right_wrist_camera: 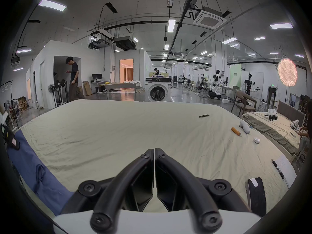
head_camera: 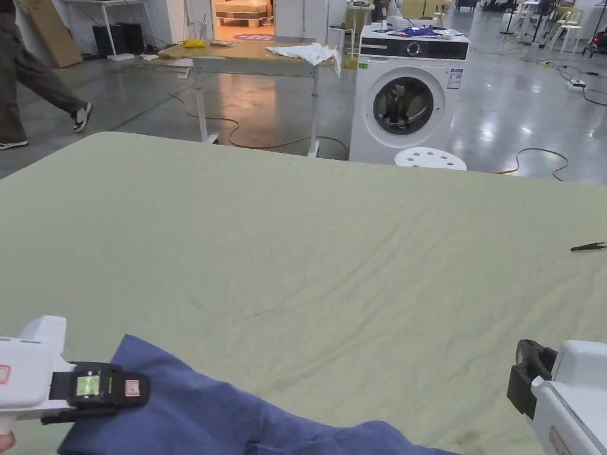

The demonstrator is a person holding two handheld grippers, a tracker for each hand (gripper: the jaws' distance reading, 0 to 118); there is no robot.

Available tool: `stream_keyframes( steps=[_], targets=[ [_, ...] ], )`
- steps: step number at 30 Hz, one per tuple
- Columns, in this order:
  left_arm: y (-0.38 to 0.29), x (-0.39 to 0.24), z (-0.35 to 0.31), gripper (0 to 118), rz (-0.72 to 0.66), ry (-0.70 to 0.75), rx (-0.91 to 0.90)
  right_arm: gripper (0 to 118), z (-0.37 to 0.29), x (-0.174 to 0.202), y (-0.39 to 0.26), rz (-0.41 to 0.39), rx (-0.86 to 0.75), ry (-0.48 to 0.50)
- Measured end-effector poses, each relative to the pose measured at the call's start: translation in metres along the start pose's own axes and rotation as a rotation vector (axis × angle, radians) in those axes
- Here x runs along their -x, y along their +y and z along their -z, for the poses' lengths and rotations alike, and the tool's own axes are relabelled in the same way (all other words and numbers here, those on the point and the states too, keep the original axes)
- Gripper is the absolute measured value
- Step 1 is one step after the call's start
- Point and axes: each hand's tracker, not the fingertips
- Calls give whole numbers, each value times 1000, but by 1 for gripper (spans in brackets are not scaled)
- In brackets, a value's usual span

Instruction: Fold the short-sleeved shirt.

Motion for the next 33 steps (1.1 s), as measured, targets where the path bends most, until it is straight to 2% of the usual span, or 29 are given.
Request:
stream_keyframes(
  steps=[3, 7, 18, 33],
  targets=[
    [8, -13, -17, 12, 34, 124, -2, 0, 2, 4, -1, -2, 0, 10],
    [9, -45, -10, 13, 94, 193, 30, 0, 4, 6, -2, 6, 1, 19],
    [-5, -138, 51, 13, 203, 69, 127, 0, 3, 5, -9, 23, 12, 21],
    [-40, -205, 168, 14, 238, 73, 246, 0, -5, -15, -17, 48, 28, -22]
  ],
)
